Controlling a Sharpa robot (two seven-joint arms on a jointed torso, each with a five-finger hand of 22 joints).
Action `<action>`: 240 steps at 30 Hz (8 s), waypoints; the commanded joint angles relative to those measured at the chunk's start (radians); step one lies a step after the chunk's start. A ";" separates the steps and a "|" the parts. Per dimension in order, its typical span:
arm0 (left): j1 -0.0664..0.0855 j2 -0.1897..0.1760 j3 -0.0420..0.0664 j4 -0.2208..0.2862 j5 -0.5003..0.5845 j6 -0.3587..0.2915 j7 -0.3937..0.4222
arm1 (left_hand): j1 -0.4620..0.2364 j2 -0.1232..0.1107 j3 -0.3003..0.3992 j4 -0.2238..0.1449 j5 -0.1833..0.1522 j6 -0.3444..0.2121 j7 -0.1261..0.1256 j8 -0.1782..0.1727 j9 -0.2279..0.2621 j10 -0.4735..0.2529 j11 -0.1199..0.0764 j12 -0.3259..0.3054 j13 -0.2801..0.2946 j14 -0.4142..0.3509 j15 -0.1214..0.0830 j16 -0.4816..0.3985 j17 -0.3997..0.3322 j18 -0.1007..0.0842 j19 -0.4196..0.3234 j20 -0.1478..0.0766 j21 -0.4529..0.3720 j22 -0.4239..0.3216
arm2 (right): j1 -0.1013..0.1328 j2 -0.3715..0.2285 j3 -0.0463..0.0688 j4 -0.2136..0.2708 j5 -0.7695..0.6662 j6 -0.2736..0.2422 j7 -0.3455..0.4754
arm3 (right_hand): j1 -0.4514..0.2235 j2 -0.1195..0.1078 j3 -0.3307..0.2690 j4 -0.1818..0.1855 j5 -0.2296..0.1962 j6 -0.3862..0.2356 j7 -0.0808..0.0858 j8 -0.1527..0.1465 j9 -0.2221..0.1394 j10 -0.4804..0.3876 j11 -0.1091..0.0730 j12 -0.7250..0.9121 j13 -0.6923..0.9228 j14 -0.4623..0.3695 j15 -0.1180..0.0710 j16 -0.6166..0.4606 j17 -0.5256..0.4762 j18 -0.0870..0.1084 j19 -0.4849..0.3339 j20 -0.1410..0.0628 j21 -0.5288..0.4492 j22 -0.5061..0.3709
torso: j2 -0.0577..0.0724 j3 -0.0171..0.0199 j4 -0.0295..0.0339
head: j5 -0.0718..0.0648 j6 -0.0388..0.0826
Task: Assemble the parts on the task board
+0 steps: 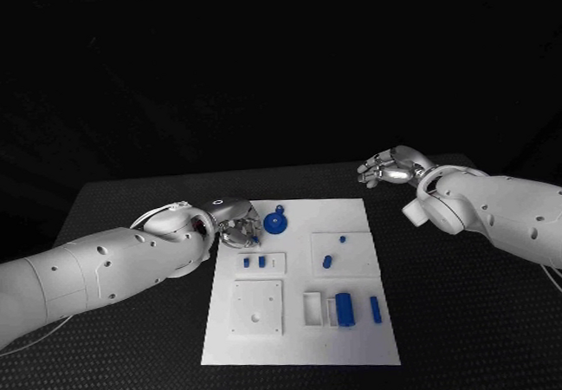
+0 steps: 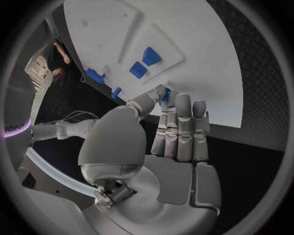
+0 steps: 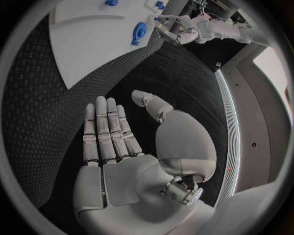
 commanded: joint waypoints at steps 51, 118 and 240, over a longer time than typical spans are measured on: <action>0.000 0.019 -0.021 0.000 -0.014 0.073 -0.009 | -0.010 -0.014 0.000 -0.008 -0.006 -0.027 0.010 -0.009 -0.011 0.001 0.005 -0.002 -0.003 -0.014 0.004 0.019 0.005 -0.002 -0.010 -0.070 0.000 0.017 | 0.000 0.001 0.000 0.000 -0.001 0.011 0.008 | -0.007 0.004 -0.007 -0.002 0.006 -0.003 0.005 0.007 -0.002 -0.002 0.002 -0.004 -0.002 -0.005 0.003 0.000 -0.002 0.018 0.007 0.004 -0.008 0.021 | -0.001 -0.0002 0.0002 | -0.005 -0.003; 0.021 -0.057 0.054 -0.010 0.416 -0.055 0.039 | 0.005 -0.073 0.028 0.018 -0.026 -0.135 0.041 -0.009 -0.046 -0.042 0.016 0.068 0.032 -0.082 0.021 -0.069 -0.070 -0.008 -0.053 -0.040 -0.083 0.020 | -0.003 -0.037 0.000 0.060 -0.344 0.048 -0.011 | 0.096 0.018 0.095 -0.027 -0.196 0.060 -0.026 0.046 0.006 0.125 -0.027 -0.116 -0.001 0.146 -0.065 0.029 -0.006 0.053 0.152 -0.012 0.029 0.018 | -0.001 0.0009 0.0012 | -0.012 0.016; 0.041 -0.112 0.056 0.091 1.018 0.000 0.208 | -0.125 -0.080 -0.140 0.078 -0.041 -0.241 0.086 0.001 -0.067 -0.171 0.078 0.027 -0.016 -0.147 0.105 -0.364 -0.126 0.020 -0.046 0.027 -0.233 -0.024 | -0.084 -0.035 -0.053 0.307 -1.222 -0.105 -0.290 | 0.138 -0.111 0.358 0.070 -0.468 0.277 -0.114 0.108 0.066 0.391 -0.106 -0.313 0.149 0.443 -0.190 0.123 0.266 0.053 0.440 -0.151 0.286 0.024 | -0.001 -0.0009 0.0007 | -0.045 0.014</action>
